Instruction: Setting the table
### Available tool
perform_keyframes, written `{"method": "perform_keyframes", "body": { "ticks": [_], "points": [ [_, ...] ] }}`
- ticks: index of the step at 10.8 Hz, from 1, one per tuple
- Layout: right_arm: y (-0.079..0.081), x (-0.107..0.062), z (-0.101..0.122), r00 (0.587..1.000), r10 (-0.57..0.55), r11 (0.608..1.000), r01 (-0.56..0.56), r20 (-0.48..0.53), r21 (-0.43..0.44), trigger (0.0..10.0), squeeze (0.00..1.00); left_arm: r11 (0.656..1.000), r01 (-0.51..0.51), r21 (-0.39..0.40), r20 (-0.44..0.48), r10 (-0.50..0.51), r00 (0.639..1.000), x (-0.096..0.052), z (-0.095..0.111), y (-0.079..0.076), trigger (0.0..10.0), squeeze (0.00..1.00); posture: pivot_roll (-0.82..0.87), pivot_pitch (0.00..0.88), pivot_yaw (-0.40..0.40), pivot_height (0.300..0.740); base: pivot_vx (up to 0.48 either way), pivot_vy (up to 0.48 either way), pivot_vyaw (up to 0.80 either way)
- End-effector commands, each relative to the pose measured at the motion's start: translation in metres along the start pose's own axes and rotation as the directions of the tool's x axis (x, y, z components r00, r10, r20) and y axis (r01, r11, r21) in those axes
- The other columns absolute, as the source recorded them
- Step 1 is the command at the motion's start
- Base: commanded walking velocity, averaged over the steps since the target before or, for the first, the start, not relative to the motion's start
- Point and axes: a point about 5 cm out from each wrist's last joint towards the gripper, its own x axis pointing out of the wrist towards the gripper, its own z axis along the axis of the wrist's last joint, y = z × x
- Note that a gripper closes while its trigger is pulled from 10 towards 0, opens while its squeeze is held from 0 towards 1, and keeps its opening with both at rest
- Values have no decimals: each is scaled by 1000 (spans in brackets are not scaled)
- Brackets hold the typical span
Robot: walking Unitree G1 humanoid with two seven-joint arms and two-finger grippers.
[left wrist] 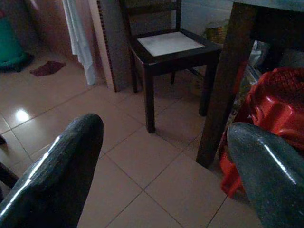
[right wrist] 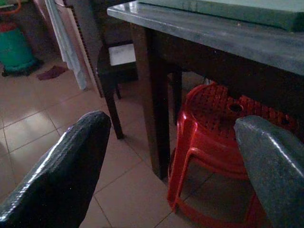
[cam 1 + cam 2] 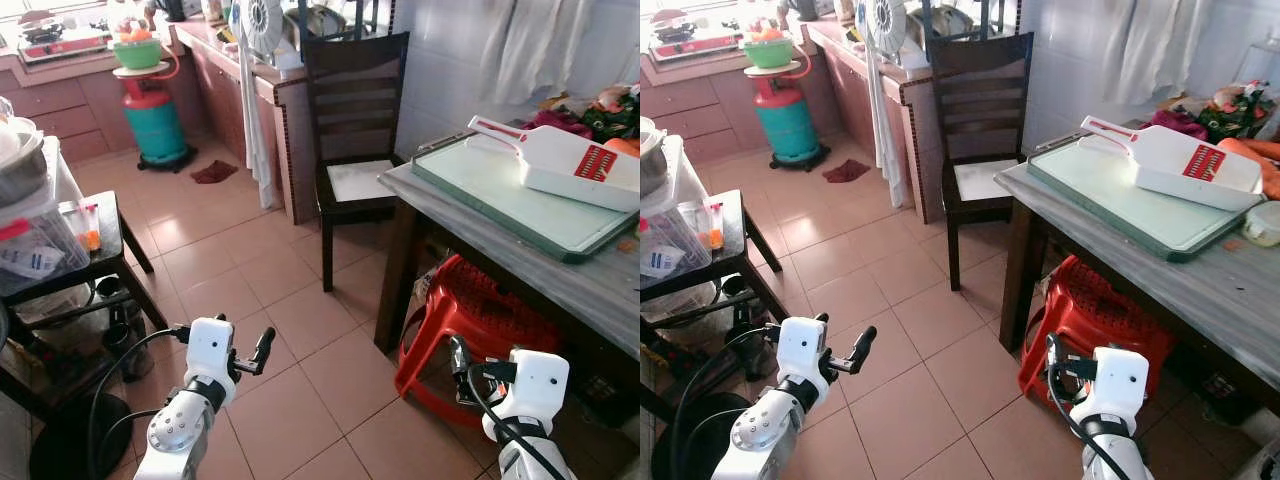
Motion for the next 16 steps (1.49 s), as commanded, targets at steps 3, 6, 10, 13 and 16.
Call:
{"method": "perform_keyframes", "body": {
  "ticks": [3,6,10,13,16],
  "points": [
    [-1,0,-1,1000,-6,1000,6,-13,9,10000,0,999,-19,27,6,19,1000,2,3,3,10000,0,29,0,48,740,0,0,-675],
    [-1,3,-1,1000,-14,999,14,-17,41,10000,0,999,-24,44,0,25,1000,2,2,4,10000,0,33,0,51,740,0,0,-198],
    [-1,3,-2,1000,-16,999,17,-20,40,10000,0,998,-26,54,-7,27,1000,3,2,5,10000,0,32,0,56,740,-187,0,0],
    [-1,3,-3,1000,-21,999,22,-21,41,10000,0,998,-30,61,-12,31,999,5,1,6,10000,0,28,0,59,740,-270,0,0],
    [-1,3,-3,1000,-21,999,22,-21,40,10000,0,997,-34,64,-14,35,999,5,1,6,10000,0,31,0,56,740,-282,0,0]
  ]
}}
